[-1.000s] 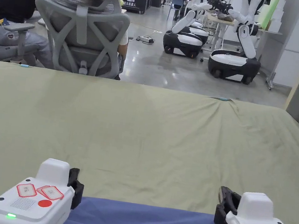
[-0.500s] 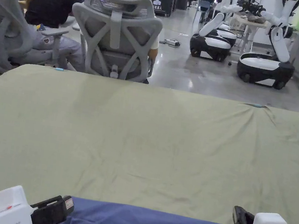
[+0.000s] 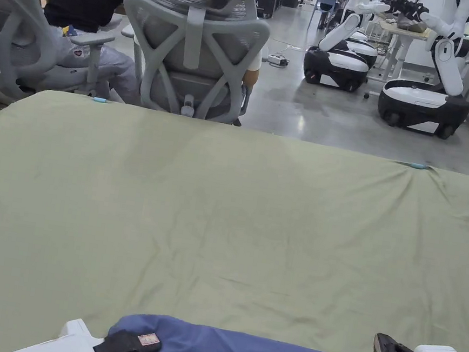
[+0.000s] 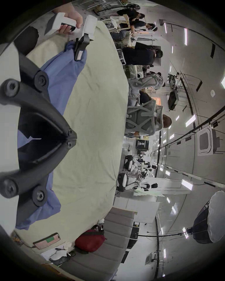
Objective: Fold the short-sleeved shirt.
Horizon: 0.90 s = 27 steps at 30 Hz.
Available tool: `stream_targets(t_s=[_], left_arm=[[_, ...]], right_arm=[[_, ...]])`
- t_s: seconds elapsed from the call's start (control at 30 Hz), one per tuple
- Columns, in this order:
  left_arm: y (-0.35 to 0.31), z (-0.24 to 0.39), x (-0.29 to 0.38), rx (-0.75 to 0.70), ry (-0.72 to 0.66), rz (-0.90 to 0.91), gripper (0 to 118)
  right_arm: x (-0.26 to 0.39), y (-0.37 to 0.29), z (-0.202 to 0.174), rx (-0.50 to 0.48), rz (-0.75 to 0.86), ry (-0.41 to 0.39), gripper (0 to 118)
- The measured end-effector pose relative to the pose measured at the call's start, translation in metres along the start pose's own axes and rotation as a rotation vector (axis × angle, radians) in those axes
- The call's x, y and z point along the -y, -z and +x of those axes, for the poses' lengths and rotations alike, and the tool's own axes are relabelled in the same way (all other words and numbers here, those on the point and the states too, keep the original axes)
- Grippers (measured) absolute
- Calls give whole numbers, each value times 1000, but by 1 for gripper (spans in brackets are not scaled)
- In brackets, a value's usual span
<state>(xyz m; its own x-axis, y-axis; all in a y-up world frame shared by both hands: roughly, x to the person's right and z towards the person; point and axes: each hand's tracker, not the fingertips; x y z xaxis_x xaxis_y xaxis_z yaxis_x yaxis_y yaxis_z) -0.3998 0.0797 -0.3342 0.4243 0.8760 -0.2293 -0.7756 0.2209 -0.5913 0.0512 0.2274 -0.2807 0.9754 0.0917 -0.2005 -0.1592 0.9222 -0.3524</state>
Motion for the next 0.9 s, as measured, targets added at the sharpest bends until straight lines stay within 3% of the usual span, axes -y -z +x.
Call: stream_targets(t_s=[0.1,0.2,0.33,0.57,0.67,0.8,0.9], left_arm=[[-27,14,-14,-10,31,93,10],[-51,42,-36,-232,304,220,10],[-61,80,-36,-336,521,215,10],[-12,201,78,-402,1132,122,10],[39,216,143,-390,1297,1,10],[101,187,193,-511,1373,-102,9],[105,173,190,-501,1294,-79,16]], right_arm=[[-1,0,0,4,-1,-11,0],[-2,-1,1,3,-2,-12,0],[-4,-3,1,-5,3,-11,0],[0,-17,13,-1,31,4,0],[7,-23,21,7,40,12,0],[20,-28,32,13,38,23,0],[27,-31,37,3,30,18,0]])
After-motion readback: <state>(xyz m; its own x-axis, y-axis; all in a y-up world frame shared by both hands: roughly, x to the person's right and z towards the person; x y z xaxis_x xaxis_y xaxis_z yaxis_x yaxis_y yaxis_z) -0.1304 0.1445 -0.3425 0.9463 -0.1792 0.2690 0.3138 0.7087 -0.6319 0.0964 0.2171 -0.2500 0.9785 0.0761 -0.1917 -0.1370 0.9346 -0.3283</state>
